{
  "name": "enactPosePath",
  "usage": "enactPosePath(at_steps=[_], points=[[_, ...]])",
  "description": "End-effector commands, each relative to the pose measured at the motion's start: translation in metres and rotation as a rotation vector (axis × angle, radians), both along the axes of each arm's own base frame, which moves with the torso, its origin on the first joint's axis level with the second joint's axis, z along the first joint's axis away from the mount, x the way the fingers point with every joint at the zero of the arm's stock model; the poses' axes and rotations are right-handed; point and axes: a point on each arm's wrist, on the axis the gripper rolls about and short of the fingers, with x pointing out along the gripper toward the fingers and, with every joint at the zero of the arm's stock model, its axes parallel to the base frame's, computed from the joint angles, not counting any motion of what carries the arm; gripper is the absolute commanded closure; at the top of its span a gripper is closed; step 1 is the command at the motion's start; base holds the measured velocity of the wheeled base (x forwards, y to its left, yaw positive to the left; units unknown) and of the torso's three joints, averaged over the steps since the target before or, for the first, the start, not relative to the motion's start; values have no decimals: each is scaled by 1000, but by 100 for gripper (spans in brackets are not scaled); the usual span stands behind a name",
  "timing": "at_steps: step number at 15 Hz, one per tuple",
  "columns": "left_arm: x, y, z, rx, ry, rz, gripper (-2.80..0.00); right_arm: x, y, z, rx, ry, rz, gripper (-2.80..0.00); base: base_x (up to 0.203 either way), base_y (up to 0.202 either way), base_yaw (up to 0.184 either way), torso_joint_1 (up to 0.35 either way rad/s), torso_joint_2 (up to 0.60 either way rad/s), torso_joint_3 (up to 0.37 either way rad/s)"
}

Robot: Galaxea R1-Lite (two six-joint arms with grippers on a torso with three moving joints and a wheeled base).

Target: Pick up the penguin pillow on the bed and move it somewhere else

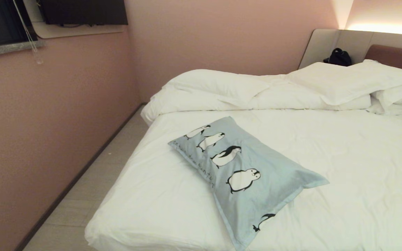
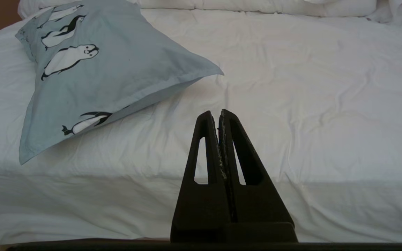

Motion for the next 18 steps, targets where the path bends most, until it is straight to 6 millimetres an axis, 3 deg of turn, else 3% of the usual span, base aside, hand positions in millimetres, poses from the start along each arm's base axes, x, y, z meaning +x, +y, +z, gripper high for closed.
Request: enactPosePath(at_steps=[1,18], points=[[0,0,0,0,-1,1,0,1,0,-2,5,11,-1,0,0,0,0,0,0,0],[0,0,0,0,-1,1,0,1,0,-2,64,7,-7,0,0,0,0,0,0,0]])
